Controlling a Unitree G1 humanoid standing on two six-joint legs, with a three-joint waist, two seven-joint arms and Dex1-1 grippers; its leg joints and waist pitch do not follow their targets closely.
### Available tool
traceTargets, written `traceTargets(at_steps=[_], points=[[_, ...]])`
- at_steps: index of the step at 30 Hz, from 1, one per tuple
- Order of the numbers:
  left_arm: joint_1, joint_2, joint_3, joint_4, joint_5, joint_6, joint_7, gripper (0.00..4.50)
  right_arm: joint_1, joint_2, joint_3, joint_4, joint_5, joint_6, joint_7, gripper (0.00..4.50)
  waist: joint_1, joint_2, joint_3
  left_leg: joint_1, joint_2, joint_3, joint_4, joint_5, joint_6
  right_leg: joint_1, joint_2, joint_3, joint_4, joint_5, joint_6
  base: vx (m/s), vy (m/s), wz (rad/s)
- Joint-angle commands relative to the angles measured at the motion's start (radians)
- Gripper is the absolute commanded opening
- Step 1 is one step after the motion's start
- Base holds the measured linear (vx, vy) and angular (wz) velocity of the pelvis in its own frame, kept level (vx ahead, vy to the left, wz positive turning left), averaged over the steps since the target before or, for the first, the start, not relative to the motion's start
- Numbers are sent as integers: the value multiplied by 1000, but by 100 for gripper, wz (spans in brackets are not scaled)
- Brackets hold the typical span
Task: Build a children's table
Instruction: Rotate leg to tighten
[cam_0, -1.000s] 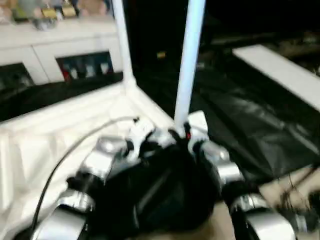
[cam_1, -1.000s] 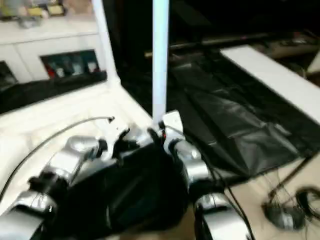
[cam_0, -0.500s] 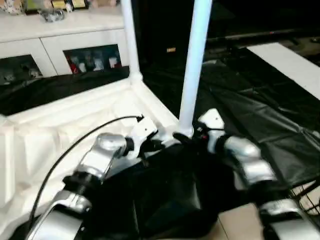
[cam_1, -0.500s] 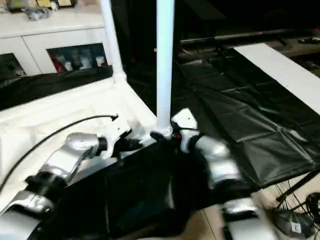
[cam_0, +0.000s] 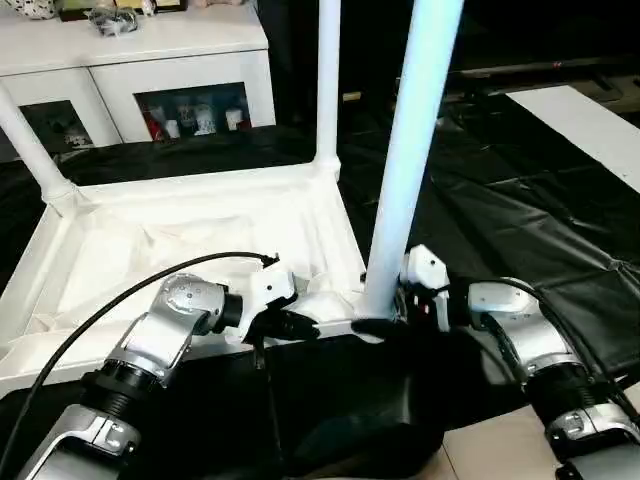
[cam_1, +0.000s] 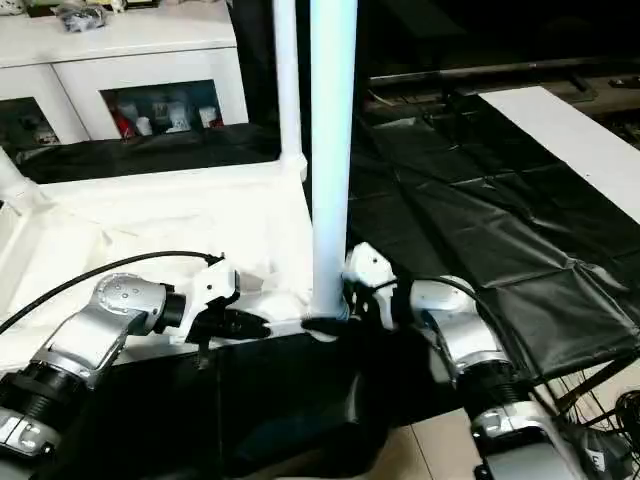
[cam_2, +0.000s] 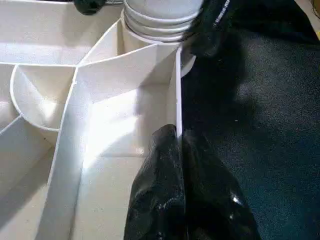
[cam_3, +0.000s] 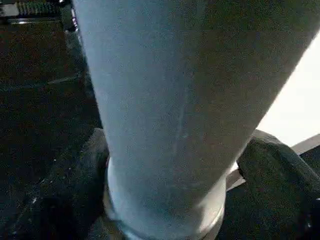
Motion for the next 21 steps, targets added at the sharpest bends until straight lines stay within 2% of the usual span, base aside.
traceTargets(at_steps=[1, 5, 6, 8, 10, 11, 21], points=[[3, 3, -30, -10, -1, 8, -34, 0, 14, -13, 16, -20, -5, 10, 20, 410, -2, -1, -54, 19, 23, 0, -52, -166, 87, 39, -32, 38, -64, 82, -275, 0, 0, 0], [-6, 5, -31, -6, -1, 10, -36, 0, 16, -17, 16, -20, -1, 13, 24, 410, -1, -1, -57, 20, 21, 0, -47, -137, 95, 40, -30, 36, -59, 142, -280, 0, 0, 0], [-8, 5, -31, -5, -1, 9, -36, 0, 14, -17, 15, -19, 1, 14, 23, 395, 0, 2, -58, 20, 21, 0, -47, -136, 95, 40, -30, 36, -59, 146, -282, 0, 0, 0], [-13, 5, -33, 0, -2, 9, -37, 0, 9, -12, 9, -14, 10, 19, 19, 376, 0, 0, -57, 19, 20, 0, -47, -140, 96, 42, -29, 35, -59, 147, -284, 0, 0, 0], [-13, 7, -34, 2, -4, 12, -44, 0, 11, -7, 3, -19, 18, 27, 23, 367, -1, 4, -58, 20, 21, 0, -47, -148, 92, 41, -29, 35, -60, 141, -285, 0, 0, 0], [-13, 8, -34, 4, -4, 11, -45, 0, 11, -6, 2, -20, 19, 28, 25, 345, 0, 3, -58, 21, 22, -1, -47, -149, 91, 41, -29, 35, -59, 143, -286, 0, 0, 0], [-17, 8, -29, 20, -14, 14, -53, 0, 22, -1, -1, -33, 32, 47, 29, 273, -1, -1, -58, 20, 20, 1, -45, -135, 97, 42, -29, 36, -58, 148, -288, 0, 0, 0]])
